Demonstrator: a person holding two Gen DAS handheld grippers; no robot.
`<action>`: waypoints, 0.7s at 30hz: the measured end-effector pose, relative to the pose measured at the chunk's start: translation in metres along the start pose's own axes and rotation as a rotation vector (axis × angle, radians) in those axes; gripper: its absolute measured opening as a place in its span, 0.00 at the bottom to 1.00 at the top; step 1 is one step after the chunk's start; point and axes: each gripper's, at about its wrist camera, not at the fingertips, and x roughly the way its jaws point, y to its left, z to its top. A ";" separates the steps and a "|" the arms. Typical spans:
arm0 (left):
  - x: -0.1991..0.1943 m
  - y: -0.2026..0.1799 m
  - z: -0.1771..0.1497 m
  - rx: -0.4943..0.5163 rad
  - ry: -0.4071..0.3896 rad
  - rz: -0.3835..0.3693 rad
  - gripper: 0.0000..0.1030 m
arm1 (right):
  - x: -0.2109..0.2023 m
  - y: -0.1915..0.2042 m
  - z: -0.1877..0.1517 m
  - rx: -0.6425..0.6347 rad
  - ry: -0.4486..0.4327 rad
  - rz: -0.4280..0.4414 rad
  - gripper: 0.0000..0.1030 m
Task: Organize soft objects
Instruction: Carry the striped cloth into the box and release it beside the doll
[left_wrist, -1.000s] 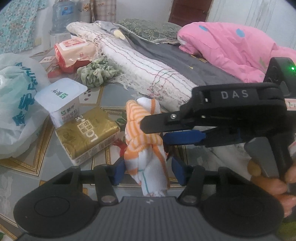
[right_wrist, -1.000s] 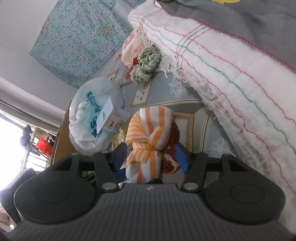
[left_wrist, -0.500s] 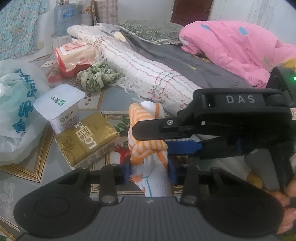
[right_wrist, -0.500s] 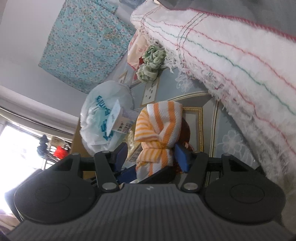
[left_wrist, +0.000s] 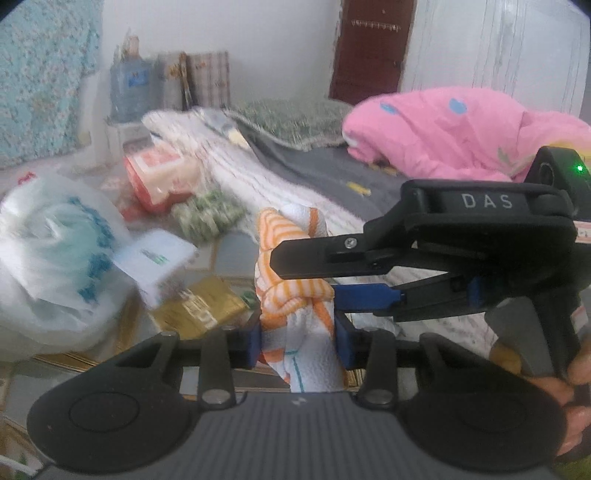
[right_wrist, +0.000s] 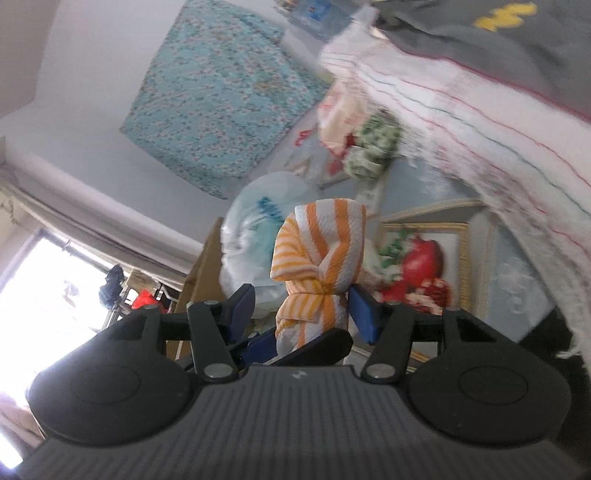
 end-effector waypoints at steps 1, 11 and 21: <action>-0.006 0.002 0.001 -0.001 -0.016 0.011 0.39 | 0.001 0.007 0.001 -0.020 0.002 0.008 0.55; -0.083 0.043 0.007 -0.075 -0.198 0.221 0.39 | 0.052 0.099 0.012 -0.250 0.134 0.154 0.55; -0.169 0.117 -0.010 -0.223 -0.248 0.576 0.39 | 0.177 0.226 -0.013 -0.455 0.464 0.365 0.55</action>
